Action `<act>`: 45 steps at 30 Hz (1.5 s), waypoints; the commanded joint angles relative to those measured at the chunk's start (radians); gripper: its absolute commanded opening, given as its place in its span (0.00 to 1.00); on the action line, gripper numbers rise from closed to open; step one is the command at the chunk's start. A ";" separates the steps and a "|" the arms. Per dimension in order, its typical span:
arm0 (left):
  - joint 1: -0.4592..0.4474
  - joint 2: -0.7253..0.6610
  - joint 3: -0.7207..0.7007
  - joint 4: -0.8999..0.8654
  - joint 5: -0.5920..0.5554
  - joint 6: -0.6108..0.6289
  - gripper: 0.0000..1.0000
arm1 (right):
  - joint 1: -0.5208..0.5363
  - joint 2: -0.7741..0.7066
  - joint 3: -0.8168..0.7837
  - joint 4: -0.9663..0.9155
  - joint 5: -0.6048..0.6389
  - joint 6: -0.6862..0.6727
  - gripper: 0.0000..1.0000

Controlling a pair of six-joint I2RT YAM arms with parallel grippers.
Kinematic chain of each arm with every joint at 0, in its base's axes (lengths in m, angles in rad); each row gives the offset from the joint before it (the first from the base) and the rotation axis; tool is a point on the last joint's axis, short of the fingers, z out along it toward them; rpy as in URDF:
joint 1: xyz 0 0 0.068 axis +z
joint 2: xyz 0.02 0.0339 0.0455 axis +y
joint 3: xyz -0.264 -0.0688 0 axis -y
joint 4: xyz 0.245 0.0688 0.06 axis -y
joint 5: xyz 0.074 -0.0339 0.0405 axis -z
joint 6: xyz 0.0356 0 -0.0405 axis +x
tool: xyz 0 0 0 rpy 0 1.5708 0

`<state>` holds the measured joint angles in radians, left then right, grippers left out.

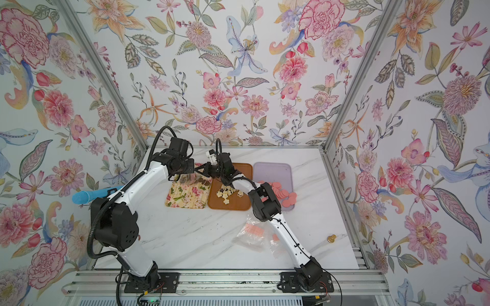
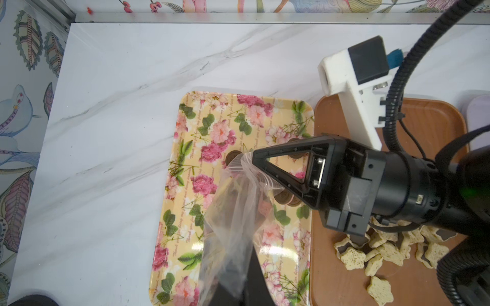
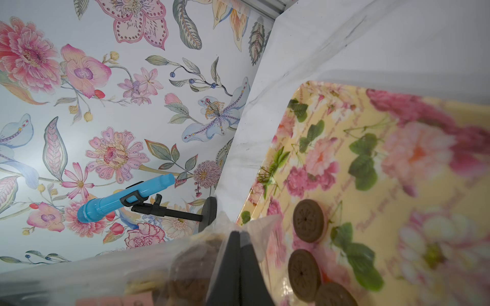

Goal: Pour cookies out of the ziploc bag
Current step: 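Pour the cookies out of the ziploc bag onto the tray.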

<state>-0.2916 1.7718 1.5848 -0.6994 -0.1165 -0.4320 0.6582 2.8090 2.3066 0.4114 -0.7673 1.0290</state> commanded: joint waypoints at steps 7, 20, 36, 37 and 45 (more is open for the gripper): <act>0.020 0.073 0.078 -0.026 -0.033 0.023 0.00 | -0.003 0.012 0.071 -0.034 0.010 -0.012 0.06; -0.008 0.016 0.007 0.024 -0.044 0.037 0.00 | -0.003 0.008 0.068 -0.046 0.004 -0.020 0.00; -0.038 -0.079 -0.055 -0.091 -0.105 -0.002 0.00 | 0.010 -0.021 0.053 -0.069 0.011 -0.035 0.00; -0.039 -0.091 -0.060 -0.106 -0.110 -0.007 0.00 | 0.013 -0.028 0.045 -0.068 0.011 -0.037 0.00; -0.054 -0.179 -0.094 -0.093 -0.078 -0.021 0.00 | 0.024 -0.073 0.018 -0.080 0.019 -0.062 0.00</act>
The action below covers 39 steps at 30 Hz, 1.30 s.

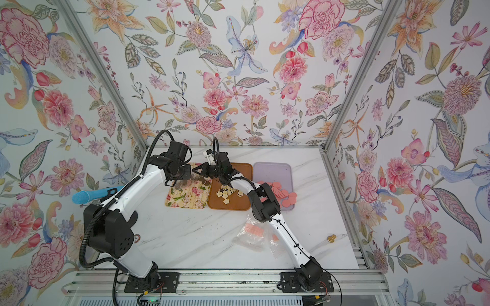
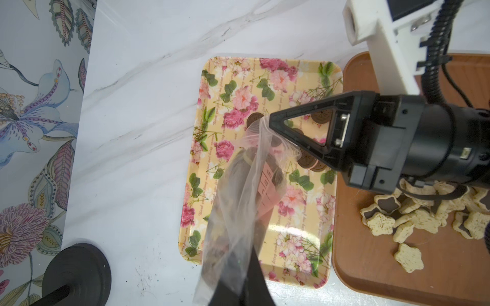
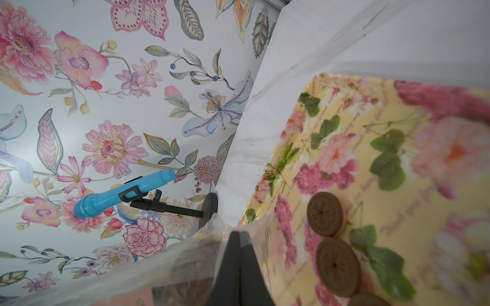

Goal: Pour cookies out of the ziploc bag
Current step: 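Pour the cookies out of the ziploc bag onto the tray.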

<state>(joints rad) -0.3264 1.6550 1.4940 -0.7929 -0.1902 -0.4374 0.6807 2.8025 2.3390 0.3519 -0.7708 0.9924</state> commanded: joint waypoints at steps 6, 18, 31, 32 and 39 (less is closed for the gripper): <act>-0.036 -0.027 -0.005 -0.005 -0.049 -0.010 0.00 | 0.006 -0.066 -0.010 -0.025 0.030 -0.031 0.00; -0.029 0.046 0.073 -0.047 -0.081 -0.005 0.00 | -0.016 -0.051 0.013 -0.044 0.035 -0.037 0.35; 0.001 0.054 0.099 -0.092 -0.080 0.001 0.00 | -0.021 -0.163 -0.164 -0.010 0.050 -0.073 0.44; 0.001 0.018 0.054 -0.030 -0.056 0.001 0.00 | -0.018 -0.165 -0.165 -0.012 0.051 -0.077 0.44; -0.005 -0.054 -0.018 0.052 -0.081 0.013 0.00 | -0.009 -0.171 -0.160 -0.048 0.035 -0.099 0.37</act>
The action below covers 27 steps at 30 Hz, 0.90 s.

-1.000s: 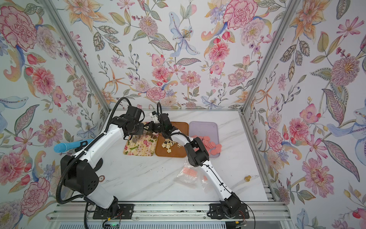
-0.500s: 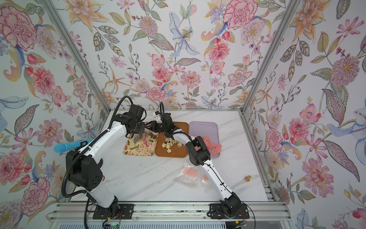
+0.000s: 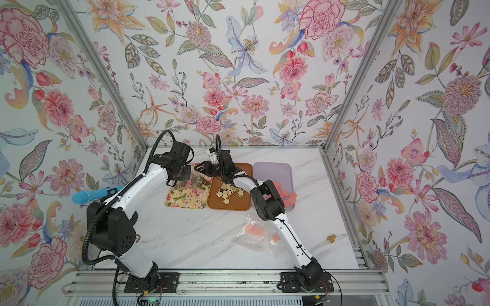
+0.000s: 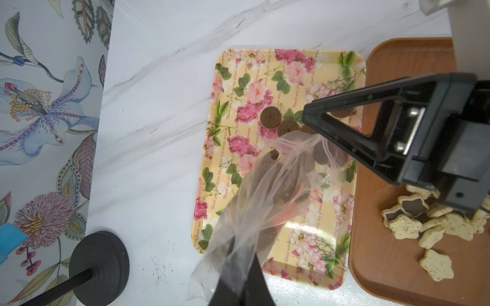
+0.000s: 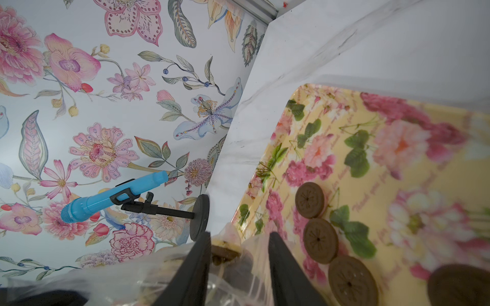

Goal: Pour cookies out of the ziploc bag
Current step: 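Pour the cookies out of the ziploc bag onto the tray.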

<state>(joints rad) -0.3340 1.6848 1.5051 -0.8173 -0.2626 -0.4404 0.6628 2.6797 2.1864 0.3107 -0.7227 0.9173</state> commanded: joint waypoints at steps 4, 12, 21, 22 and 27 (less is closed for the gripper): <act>0.018 -0.024 0.017 -0.026 -0.033 0.021 0.00 | 0.009 -0.081 -0.048 -0.022 -0.007 -0.057 0.38; 0.049 -0.085 -0.133 0.137 0.143 0.065 0.00 | 0.002 -0.134 -0.108 0.030 -0.043 -0.119 0.44; 0.115 -0.143 -0.227 0.317 0.384 0.229 0.00 | -0.003 -0.010 0.117 0.054 -0.176 -0.104 0.49; 0.121 -0.135 -0.227 0.319 0.382 0.235 0.00 | -0.001 -0.004 0.118 0.062 -0.175 -0.096 0.50; 0.129 -0.131 -0.242 0.353 0.407 0.237 0.00 | 0.013 0.003 0.121 0.050 -0.165 -0.122 0.54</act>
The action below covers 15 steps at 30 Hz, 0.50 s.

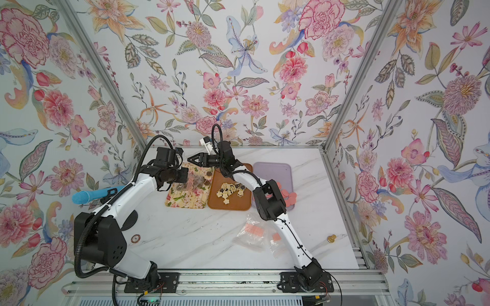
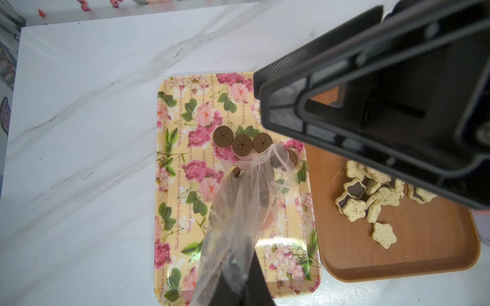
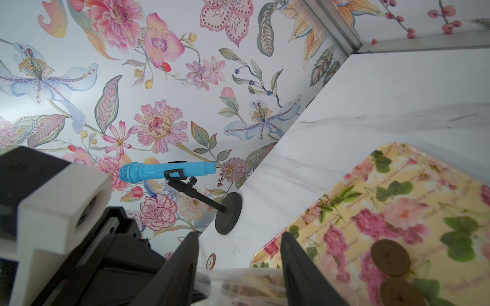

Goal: Pour cookies out of the ziploc bag
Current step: 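Pour the cookies out of the ziploc bag onto the tray.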

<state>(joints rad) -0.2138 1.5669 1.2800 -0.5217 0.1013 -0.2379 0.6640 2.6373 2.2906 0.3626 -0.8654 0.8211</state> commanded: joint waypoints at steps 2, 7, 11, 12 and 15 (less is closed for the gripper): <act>0.008 -0.013 -0.020 0.067 0.041 0.029 0.00 | 0.015 0.054 0.026 -0.002 -0.022 -0.023 0.54; 0.008 0.018 -0.042 0.089 0.003 0.020 0.00 | 0.021 0.055 0.006 0.006 -0.034 -0.009 0.53; 0.009 0.013 -0.060 0.108 -0.040 0.011 0.00 | 0.028 0.047 -0.031 0.044 -0.056 0.012 0.53; 0.008 0.010 -0.066 0.117 -0.052 0.007 0.00 | 0.028 0.044 -0.048 0.064 -0.058 0.021 0.52; 0.009 0.005 -0.074 0.128 -0.078 0.005 0.00 | 0.028 0.028 -0.093 0.101 -0.064 0.028 0.52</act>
<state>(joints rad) -0.2131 1.5784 1.2194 -0.4286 0.0692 -0.2314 0.6872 2.6919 2.2364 0.4042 -0.9043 0.8337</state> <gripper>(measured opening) 0.048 0.519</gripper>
